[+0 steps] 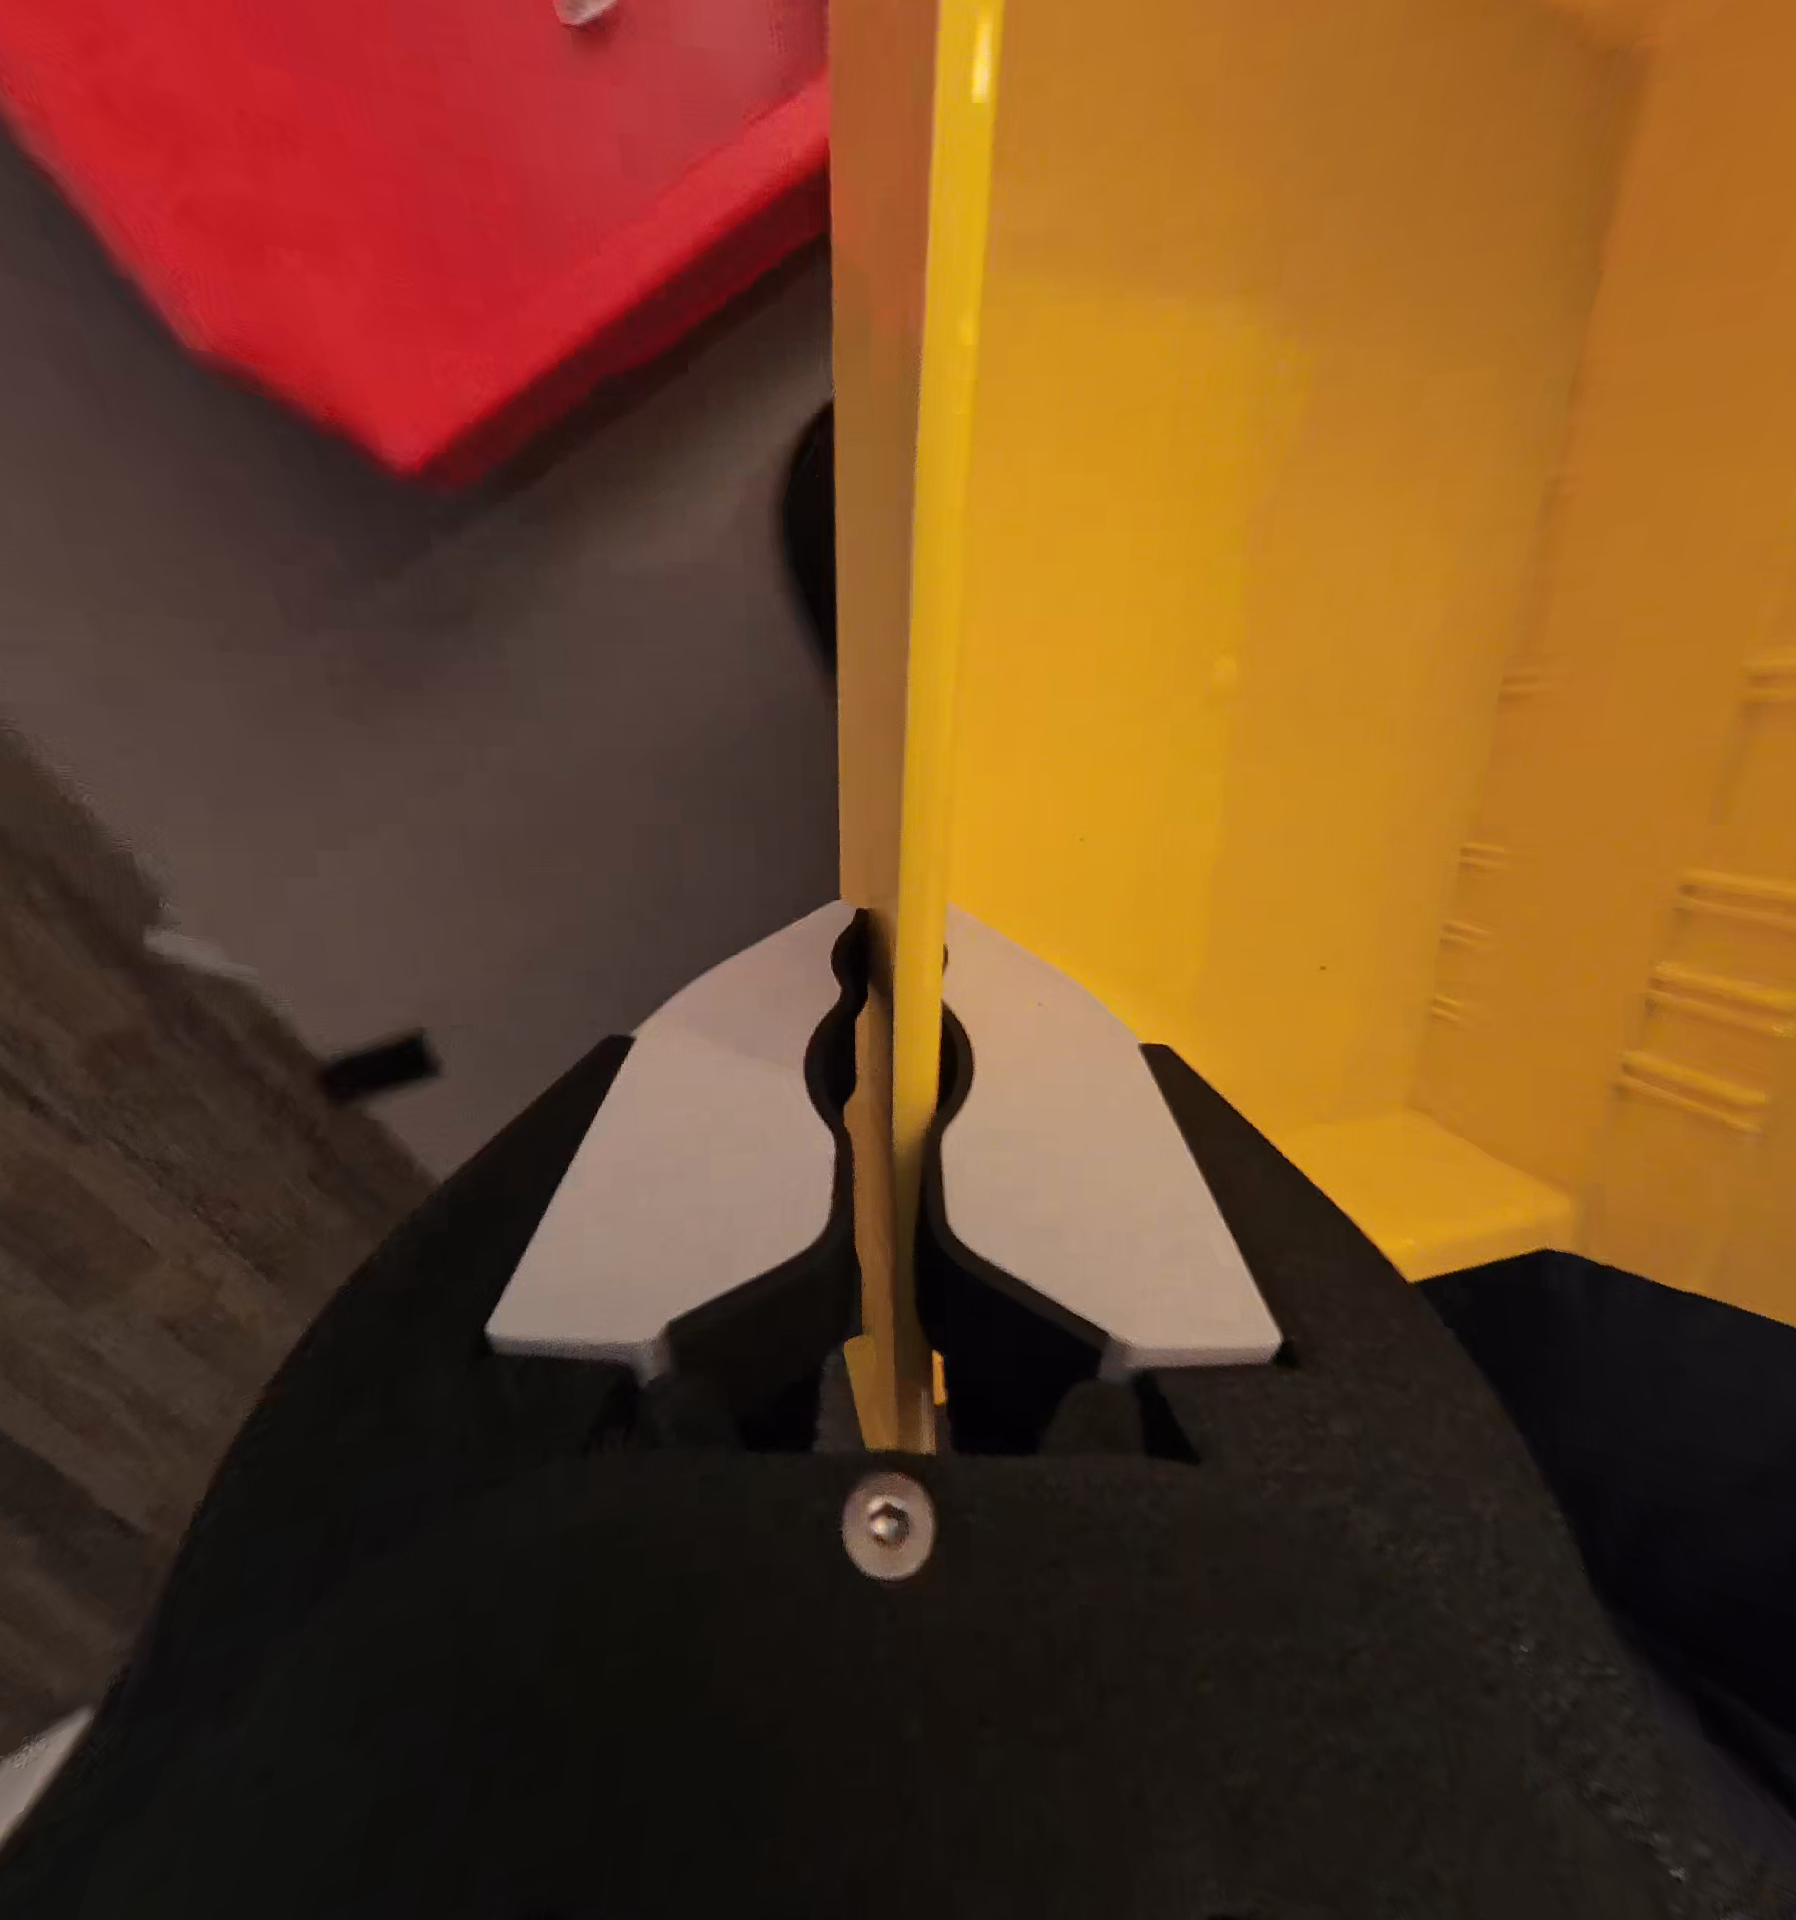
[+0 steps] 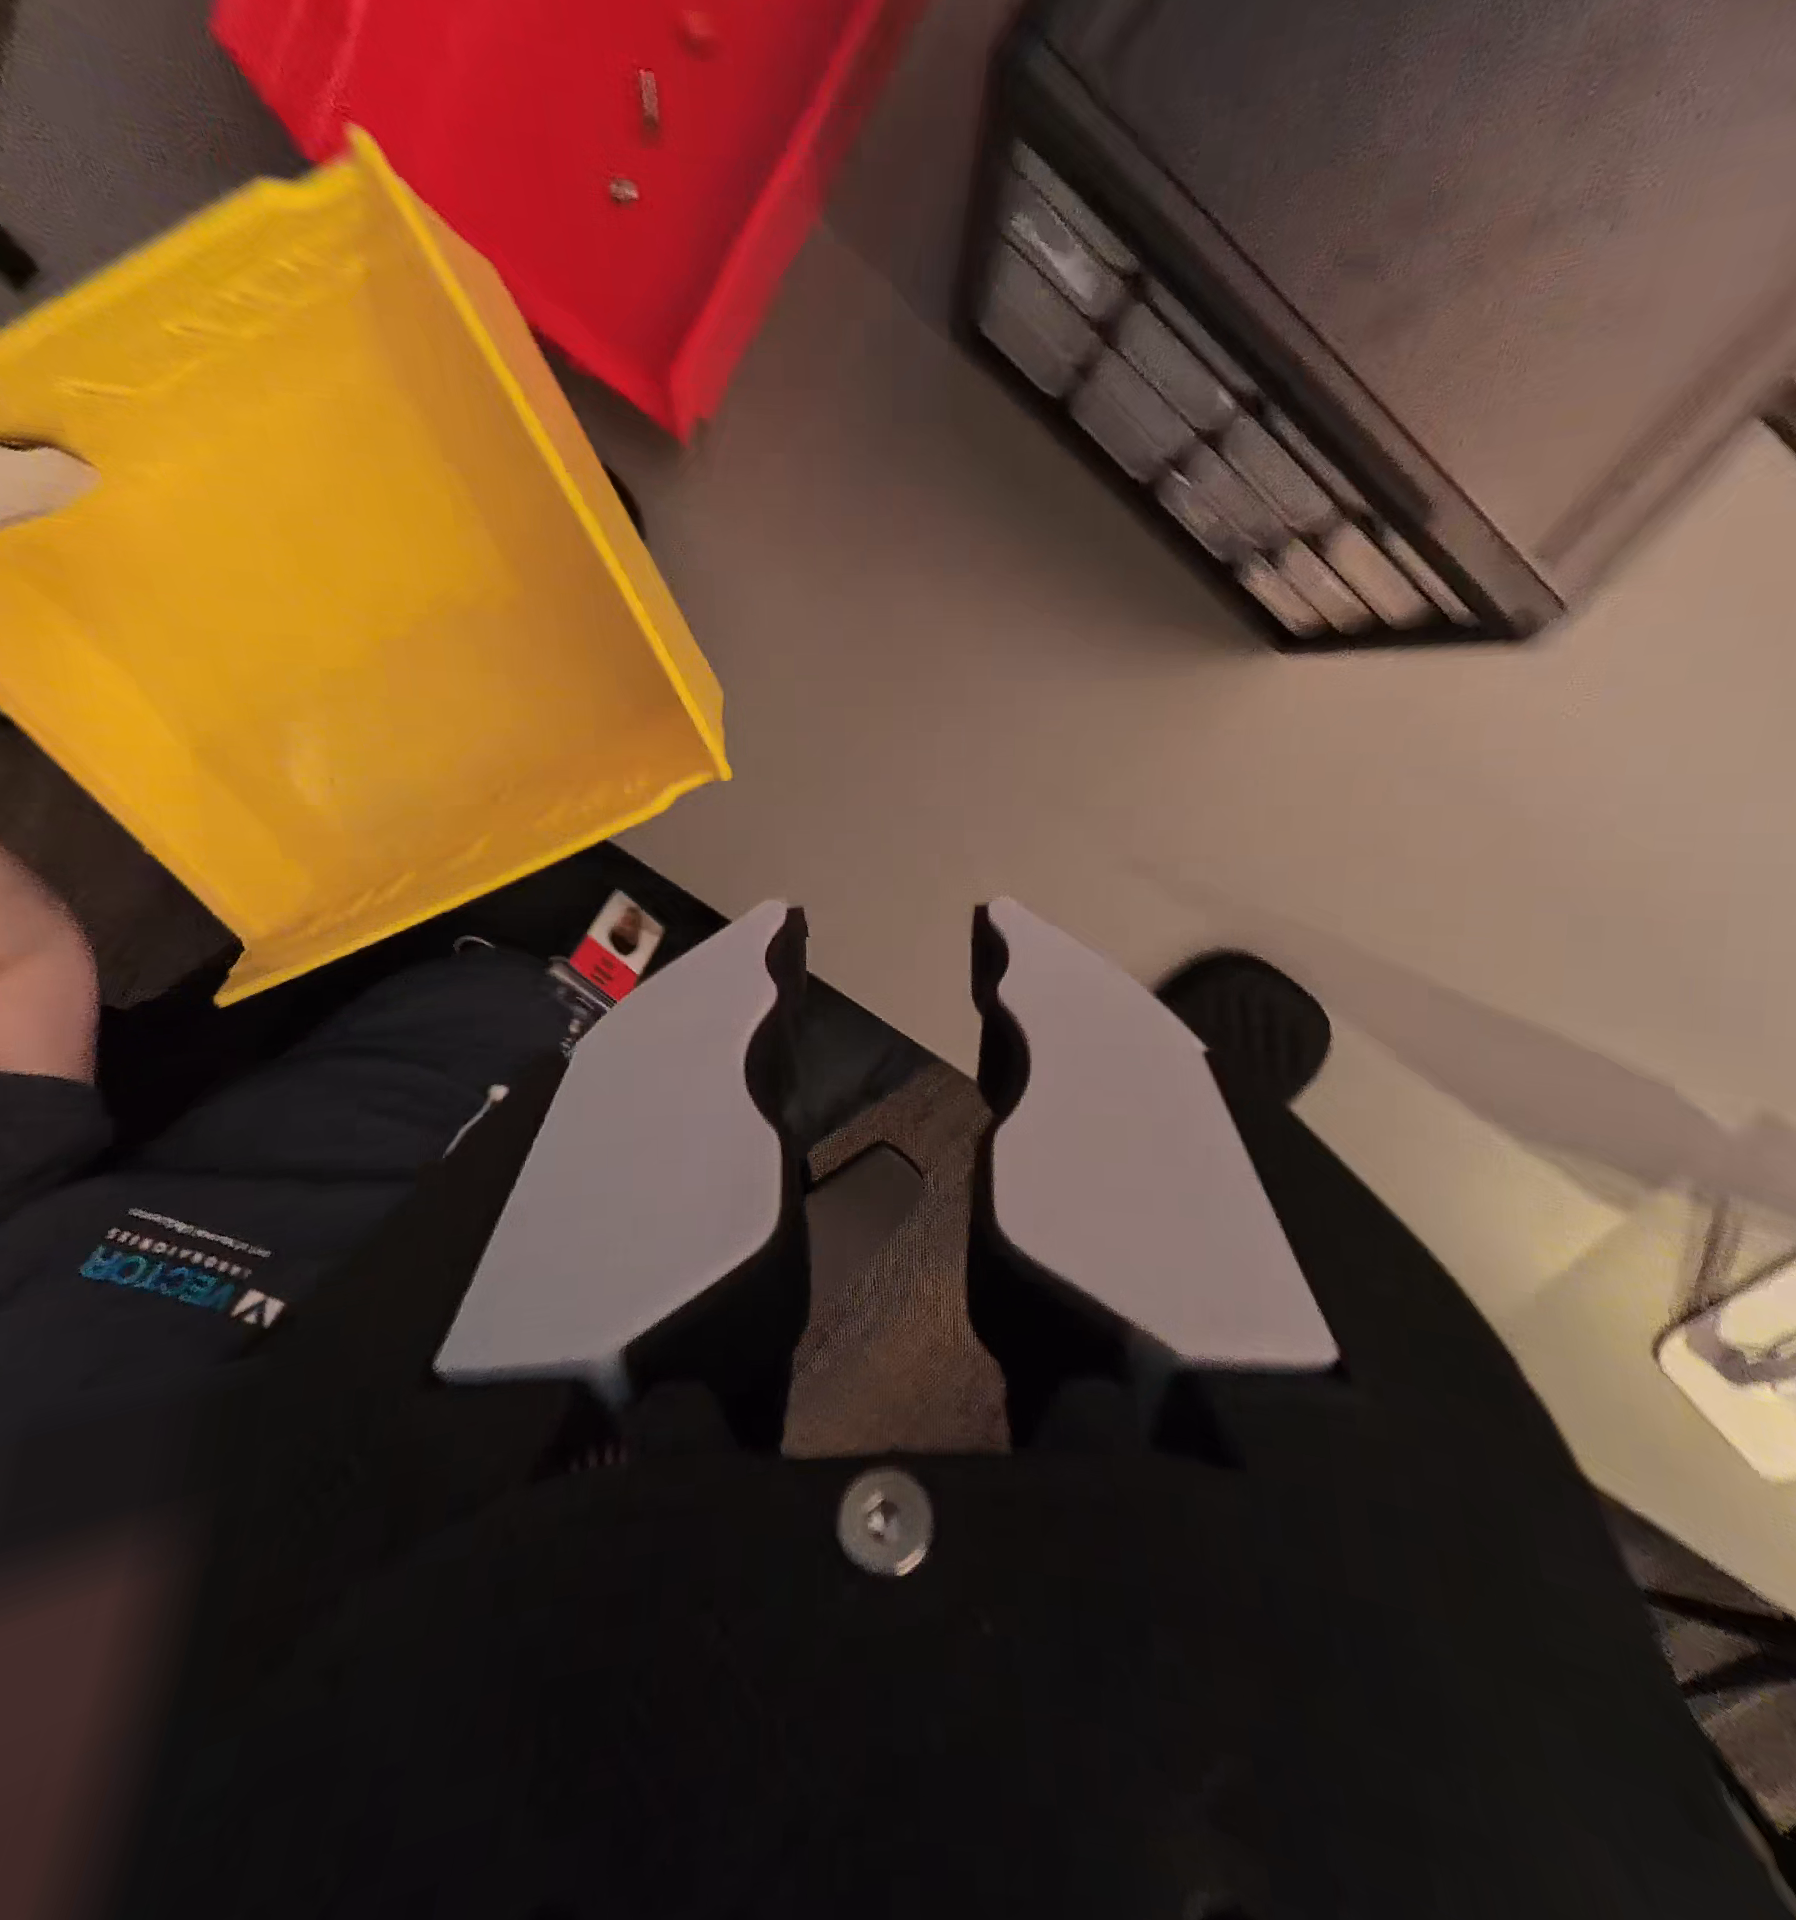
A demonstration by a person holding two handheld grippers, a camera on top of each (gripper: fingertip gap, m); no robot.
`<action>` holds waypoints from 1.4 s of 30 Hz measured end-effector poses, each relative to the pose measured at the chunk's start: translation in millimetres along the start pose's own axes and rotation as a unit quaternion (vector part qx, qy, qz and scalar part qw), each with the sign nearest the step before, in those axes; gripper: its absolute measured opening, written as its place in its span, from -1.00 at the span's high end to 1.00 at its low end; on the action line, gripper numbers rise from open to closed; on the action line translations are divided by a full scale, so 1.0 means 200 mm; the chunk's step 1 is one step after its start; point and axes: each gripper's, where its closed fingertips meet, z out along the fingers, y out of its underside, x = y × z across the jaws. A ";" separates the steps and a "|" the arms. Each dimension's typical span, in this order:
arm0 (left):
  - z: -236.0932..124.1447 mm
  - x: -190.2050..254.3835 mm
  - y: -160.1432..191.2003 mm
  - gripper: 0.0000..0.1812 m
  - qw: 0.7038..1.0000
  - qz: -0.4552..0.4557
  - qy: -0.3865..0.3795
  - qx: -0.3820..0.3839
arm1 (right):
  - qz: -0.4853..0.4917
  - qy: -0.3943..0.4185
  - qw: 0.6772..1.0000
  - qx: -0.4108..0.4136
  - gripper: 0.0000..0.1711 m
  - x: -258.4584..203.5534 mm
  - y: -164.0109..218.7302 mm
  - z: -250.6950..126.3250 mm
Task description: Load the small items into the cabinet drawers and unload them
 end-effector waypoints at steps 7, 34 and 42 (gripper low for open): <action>0.44 0.84 -0.58 0.93 0.968 0.156 0.187 -0.062 | 0.100 0.048 0.994 -0.003 0.63 0.42 0.57 -0.25; 1.36 1.75 -2.32 0.86 0.975 -0.186 0.106 0.057 | 0.137 0.065 0.988 -0.002 0.67 0.95 1.69 -0.02; 1.38 1.81 -2.35 0.75 0.957 -0.238 0.157 0.060 | 0.136 0.031 0.990 0.002 0.67 1.01 1.73 0.14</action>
